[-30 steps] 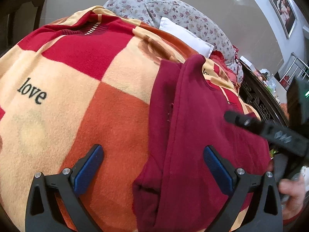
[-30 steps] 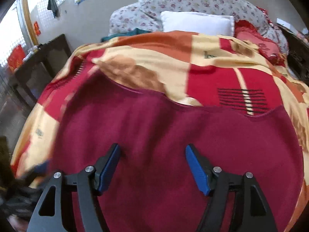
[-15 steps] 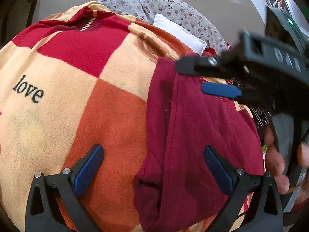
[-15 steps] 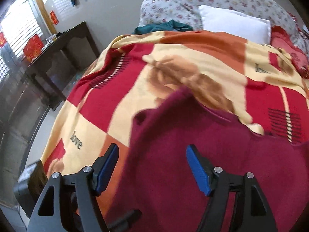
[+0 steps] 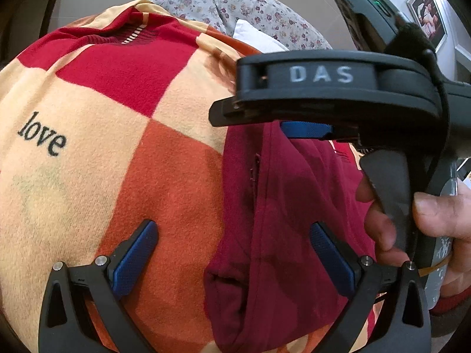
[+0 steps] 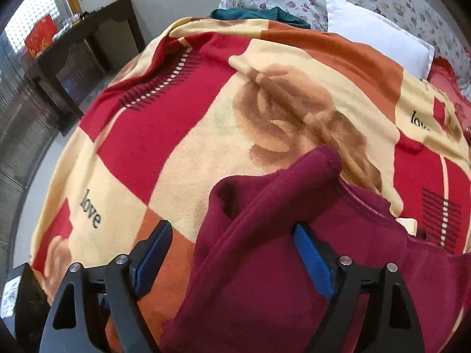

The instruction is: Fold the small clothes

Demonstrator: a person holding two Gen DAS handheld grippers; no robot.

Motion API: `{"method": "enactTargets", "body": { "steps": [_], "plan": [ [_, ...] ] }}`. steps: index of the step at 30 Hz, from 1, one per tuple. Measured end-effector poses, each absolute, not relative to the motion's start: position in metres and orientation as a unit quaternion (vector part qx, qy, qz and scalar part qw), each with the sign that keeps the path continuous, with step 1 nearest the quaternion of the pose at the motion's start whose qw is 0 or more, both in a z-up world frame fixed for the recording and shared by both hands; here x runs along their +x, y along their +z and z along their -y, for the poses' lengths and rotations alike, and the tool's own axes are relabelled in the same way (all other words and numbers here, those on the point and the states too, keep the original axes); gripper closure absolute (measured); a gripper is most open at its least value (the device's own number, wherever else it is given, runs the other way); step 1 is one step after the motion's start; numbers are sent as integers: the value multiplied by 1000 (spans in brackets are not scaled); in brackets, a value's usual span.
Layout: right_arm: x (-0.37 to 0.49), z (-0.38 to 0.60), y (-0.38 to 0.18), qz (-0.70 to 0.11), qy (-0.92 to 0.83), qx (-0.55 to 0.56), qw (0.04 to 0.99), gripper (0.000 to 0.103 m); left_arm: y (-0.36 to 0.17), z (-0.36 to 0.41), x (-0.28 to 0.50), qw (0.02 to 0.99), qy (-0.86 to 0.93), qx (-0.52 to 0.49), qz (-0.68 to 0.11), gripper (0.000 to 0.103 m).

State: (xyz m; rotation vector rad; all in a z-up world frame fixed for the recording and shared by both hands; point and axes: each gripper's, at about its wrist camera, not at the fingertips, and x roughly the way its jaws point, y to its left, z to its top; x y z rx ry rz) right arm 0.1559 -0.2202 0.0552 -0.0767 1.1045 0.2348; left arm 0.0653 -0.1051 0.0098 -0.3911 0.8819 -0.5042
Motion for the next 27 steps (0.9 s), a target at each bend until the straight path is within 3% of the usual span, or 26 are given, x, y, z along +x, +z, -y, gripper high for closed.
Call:
{"method": "enactTargets", "body": {
  "steps": [6, 7, 8, 13, 15, 16, 27],
  "plan": [
    [157, 211, 49, -513, 101, -96, 847, 19, 10, 105, 65, 856, -239, -185, -419, 1],
    [156, 210, 49, -509, 99, -105, 849, 23, 10, 106, 65, 856, -239, -184, -419, 1],
    [154, 209, 49, -500, 90, -120, 853, 36, 10, 106, 65, 856, -239, -185, -419, 1],
    [141, 223, 56, -458, 100, -105, 877, 60, 10, 100, 66, 851, -246, -205, -417, 1],
    [137, 232, 64, -451, 112, -76, 882, 78, 11, 96, 66, 849, -247, -222, -411, 1],
    [134, 240, 69, -446, 124, -57, 885, 82, 11, 94, 65, 850, -246, -229, -406, 1],
    [118, 256, 82, -432, 156, 6, 888, 87, 12, 116, 67, 855, -267, -204, -396, 0]
  ]
}}
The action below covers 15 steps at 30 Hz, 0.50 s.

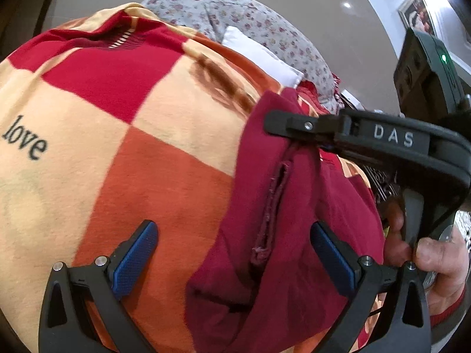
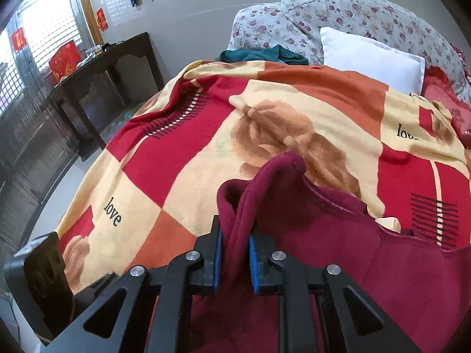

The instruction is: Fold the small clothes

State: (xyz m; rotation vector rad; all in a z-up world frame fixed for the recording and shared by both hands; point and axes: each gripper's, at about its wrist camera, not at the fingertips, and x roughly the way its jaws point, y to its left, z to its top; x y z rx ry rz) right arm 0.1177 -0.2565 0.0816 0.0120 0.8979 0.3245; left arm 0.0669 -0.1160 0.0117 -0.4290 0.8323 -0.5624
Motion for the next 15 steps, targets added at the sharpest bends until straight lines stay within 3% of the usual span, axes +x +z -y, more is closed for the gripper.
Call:
{"method": "enactTargets", "body": {
  "steps": [11, 12, 13, 14, 15],
  "plan": [
    [104, 268, 89, -432, 175, 29, 884, 87, 12, 138, 81, 854, -284, -185, -395, 2],
    [104, 269, 88, -433, 177, 33, 883, 85, 11, 139, 81, 854, -284, -182, -397, 8],
    [103, 274, 88, -435, 185, 51, 880, 83, 11, 141, 82, 851, -287, -180, -401, 38],
    [102, 279, 88, -437, 191, 71, 876, 78, 7, 144, 85, 840, -298, -180, -417, 60],
    [102, 287, 87, -442, 200, 98, 869, 67, 4, 144, 87, 835, -298, -180, -427, 62]
  ]
}}
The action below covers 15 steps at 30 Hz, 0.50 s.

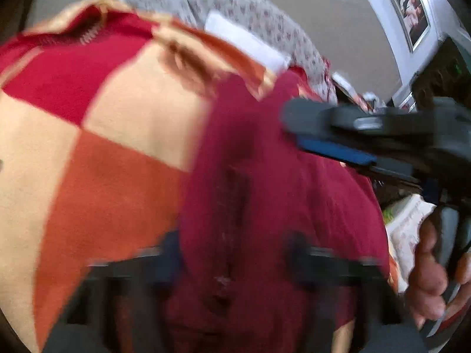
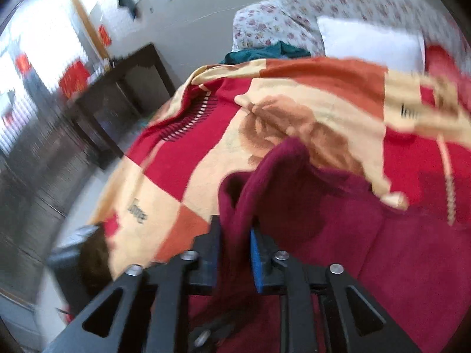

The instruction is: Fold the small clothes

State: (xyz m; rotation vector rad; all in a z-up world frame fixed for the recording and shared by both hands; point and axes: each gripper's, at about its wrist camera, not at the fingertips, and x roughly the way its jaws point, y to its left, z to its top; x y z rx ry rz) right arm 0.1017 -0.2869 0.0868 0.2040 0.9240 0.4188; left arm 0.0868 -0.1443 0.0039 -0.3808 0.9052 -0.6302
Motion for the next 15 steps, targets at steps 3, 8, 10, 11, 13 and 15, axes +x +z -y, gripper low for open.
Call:
{"method": "enactTargets", "body": {
  "steps": [3, 8, 10, 11, 13, 15],
  "plan": [
    [83, 320, 87, -438, 195, 139, 867, 56, 1, 139, 89, 828, -300, -199, -430, 67],
    [46, 372, 77, -424, 116, 108, 892, 59, 2, 139, 86, 825, -300, -208, -431, 75],
    [39, 390, 66, -431, 106, 124, 887, 70, 5, 140, 84, 825, -301, -209, -430, 78],
    [37, 397, 60, -434, 97, 125, 887, 72, 6, 141, 83, 825, -304, -207, -429, 79],
    [36, 406, 46, -439, 66, 115, 888, 74, 8, 139, 80, 826, -307, -199, -428, 80],
    [38, 414, 34, -444, 68, 134, 883, 78, 12, 141, 79, 825, -308, -198, -430, 81]
  ]
}}
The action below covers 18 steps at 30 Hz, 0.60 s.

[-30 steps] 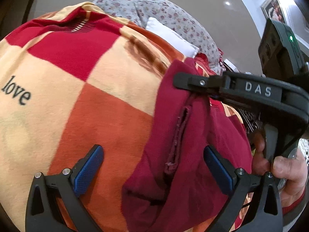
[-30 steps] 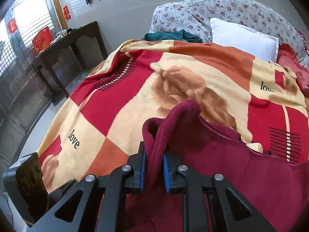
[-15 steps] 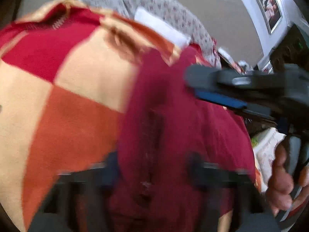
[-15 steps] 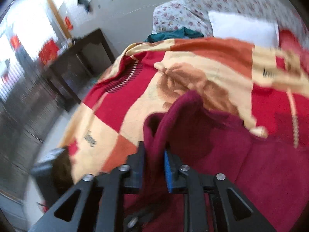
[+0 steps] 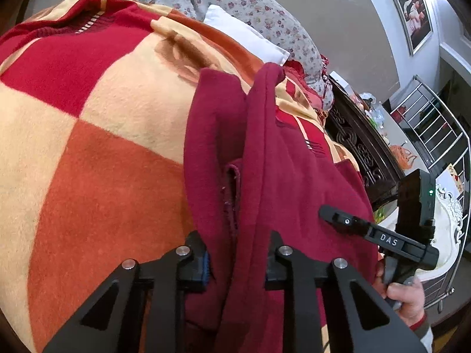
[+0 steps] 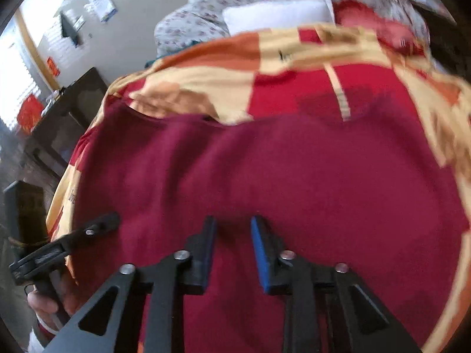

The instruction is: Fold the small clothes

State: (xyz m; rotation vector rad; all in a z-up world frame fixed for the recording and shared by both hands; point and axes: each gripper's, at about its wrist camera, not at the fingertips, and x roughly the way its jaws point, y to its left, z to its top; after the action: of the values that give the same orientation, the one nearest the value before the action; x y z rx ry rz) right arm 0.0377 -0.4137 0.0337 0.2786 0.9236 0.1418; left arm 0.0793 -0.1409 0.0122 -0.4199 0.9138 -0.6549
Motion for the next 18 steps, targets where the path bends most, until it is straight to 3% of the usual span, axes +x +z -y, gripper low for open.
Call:
{"method": "enactTargets", "body": {
  "steps": [5, 8, 13, 14, 15, 17, 18],
  "plan": [
    [25, 422, 45, -423, 99, 169, 885, 78, 30, 148, 69, 822, -314, -193, -433, 82],
    [29, 424, 24, -441, 91, 158, 879, 78, 46, 160, 59, 822, -319, -181, -436, 82],
    [16, 459, 32, -400, 136, 294, 857, 75, 77, 195, 42, 825, -332, -153, -431, 82],
    [11, 467, 33, -387, 138, 322, 853, 62, 83, 205, 39, 827, -335, -145, -428, 82],
    [5, 475, 34, -376, 144, 352, 845, 43, 88, 216, 36, 829, -338, -137, -425, 82],
    [-4, 483, 36, -365, 163, 387, 831, 32, 94, 238, 34, 827, -347, -126, -424, 82],
    [-8, 486, 37, -360, 169, 398, 827, 32, 94, 248, 32, 826, -352, -122, -424, 82]
  ]
}}
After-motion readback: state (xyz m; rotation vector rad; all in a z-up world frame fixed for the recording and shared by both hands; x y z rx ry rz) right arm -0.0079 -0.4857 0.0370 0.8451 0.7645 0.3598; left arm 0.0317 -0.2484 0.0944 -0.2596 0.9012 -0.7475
